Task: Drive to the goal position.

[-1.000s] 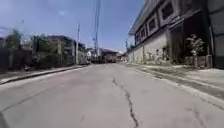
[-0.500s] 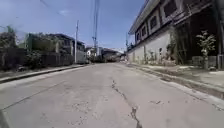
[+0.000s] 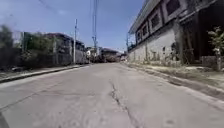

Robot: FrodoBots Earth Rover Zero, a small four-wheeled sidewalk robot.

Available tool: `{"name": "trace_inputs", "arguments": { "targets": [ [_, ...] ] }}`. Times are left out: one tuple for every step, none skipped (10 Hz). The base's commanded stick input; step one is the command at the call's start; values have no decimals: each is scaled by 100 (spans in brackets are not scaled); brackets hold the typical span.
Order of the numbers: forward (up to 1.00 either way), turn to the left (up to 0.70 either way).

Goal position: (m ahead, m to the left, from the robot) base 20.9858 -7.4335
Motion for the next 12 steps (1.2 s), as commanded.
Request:
{"name": "trace_inputs", "arguments": {
  "targets": [
    [100, 0],
    [100, 0],
    [100, 0],
    [100, -2],
    [100, -3],
    [100, -4],
    [100, -5],
    [100, -7],
    [100, -8],
    [100, -7],
    [100, -5],
    [100, -3]
  ]
}}
